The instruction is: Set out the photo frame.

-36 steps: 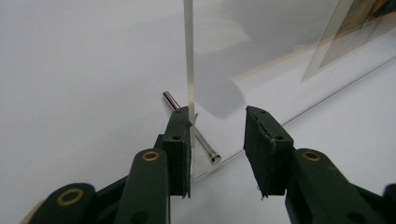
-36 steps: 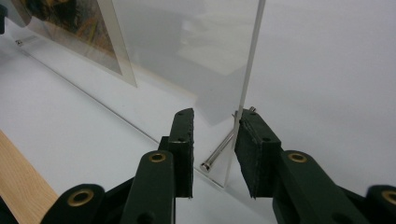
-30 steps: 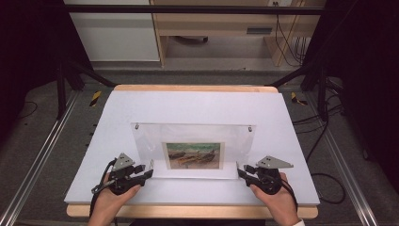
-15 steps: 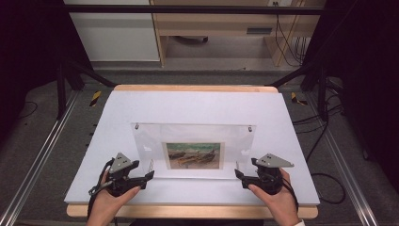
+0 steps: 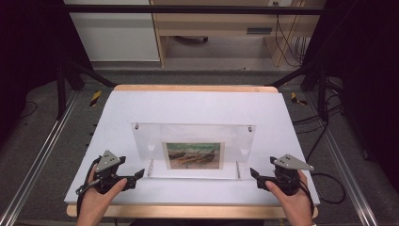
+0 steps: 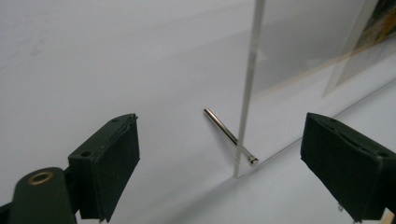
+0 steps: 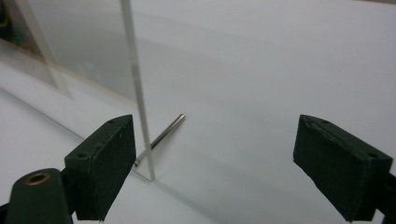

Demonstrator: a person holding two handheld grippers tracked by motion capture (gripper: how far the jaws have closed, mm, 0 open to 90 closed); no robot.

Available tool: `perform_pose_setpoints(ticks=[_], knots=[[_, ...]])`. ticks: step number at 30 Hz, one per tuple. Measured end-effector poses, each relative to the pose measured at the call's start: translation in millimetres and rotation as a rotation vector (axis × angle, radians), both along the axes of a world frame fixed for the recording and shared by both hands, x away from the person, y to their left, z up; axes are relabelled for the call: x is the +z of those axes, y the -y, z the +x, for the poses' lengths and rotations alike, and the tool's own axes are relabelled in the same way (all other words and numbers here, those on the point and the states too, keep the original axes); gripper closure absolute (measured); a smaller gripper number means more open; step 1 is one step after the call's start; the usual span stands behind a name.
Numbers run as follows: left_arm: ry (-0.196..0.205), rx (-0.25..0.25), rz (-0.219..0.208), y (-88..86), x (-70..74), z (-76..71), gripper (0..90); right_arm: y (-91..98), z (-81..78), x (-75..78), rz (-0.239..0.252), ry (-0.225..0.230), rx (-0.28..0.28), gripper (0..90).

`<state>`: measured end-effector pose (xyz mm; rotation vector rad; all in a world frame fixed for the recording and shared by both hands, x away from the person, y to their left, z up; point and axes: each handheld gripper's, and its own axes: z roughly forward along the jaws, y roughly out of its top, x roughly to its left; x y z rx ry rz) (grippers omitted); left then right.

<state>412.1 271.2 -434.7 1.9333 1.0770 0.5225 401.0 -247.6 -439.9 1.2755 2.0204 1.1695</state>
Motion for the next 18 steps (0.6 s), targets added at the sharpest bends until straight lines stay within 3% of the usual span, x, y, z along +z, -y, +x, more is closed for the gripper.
perform_pose_setpoints(ticks=[3, 9, 18], knots=[[0.001, 0.019, 0.001, -7.3, -0.9, 1.6, 10.4, 6.5, -0.4, -0.5, 0.006, 0.0, -0.036, 14.4], [0.012, 0.06, 0.018, -16.9, -2.8, 6.3, 9.7, 15.0, 2.6, -3.0, -0.03, 0.01, -0.104, 14.6], [0.016, 0.116, 0.05, -31.0, -9.2, 16.3, 9.8, 20.9, 13.2, -8.6, -0.059, -0.004, -0.153, 14.4]])
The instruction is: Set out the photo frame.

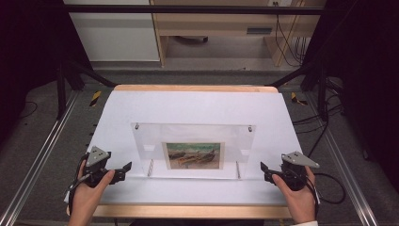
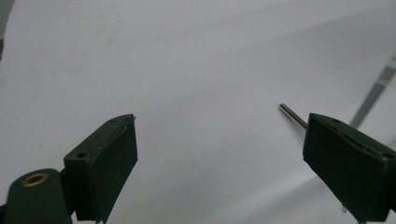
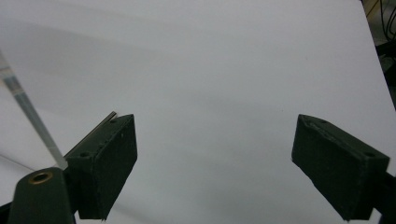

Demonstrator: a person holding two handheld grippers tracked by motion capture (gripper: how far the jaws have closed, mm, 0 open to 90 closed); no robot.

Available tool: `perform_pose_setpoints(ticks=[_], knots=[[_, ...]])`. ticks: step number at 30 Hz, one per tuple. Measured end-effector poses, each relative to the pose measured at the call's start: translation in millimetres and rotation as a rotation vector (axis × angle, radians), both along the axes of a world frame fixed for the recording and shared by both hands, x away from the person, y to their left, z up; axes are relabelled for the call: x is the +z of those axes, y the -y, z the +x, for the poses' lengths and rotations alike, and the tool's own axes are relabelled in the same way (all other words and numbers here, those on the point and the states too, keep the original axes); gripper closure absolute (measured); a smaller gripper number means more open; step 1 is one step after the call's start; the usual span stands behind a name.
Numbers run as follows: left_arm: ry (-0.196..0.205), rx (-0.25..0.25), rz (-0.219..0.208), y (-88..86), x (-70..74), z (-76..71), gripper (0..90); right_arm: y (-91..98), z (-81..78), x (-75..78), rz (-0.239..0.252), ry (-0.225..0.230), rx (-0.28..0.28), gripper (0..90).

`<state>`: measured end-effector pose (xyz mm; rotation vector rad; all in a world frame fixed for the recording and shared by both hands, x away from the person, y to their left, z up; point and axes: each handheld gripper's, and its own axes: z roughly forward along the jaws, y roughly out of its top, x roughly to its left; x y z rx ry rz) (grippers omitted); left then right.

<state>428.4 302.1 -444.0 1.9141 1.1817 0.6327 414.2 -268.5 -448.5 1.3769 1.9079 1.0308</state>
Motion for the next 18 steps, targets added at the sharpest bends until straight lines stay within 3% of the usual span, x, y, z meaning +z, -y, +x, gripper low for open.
perform_pose_setpoints(ticks=[5, 12, 18], knots=[[-0.016, 0.052, 0.014, -11.8, -8.5, 12.1, 9.8, 1.7, 12.5, -6.1, -0.019, -0.024, -0.018, 14.3], [-0.029, 0.064, 0.033, -12.6, -14.4, 18.8, 9.6, 2.6, 32.6, -15.1, -0.037, -0.074, -0.035, 12.4], [-0.023, 0.05, 0.043, -12.6, -14.5, 18.4, 8.9, 1.4, 27.1, -14.2, -0.049, -0.066, -0.017, 11.5]])
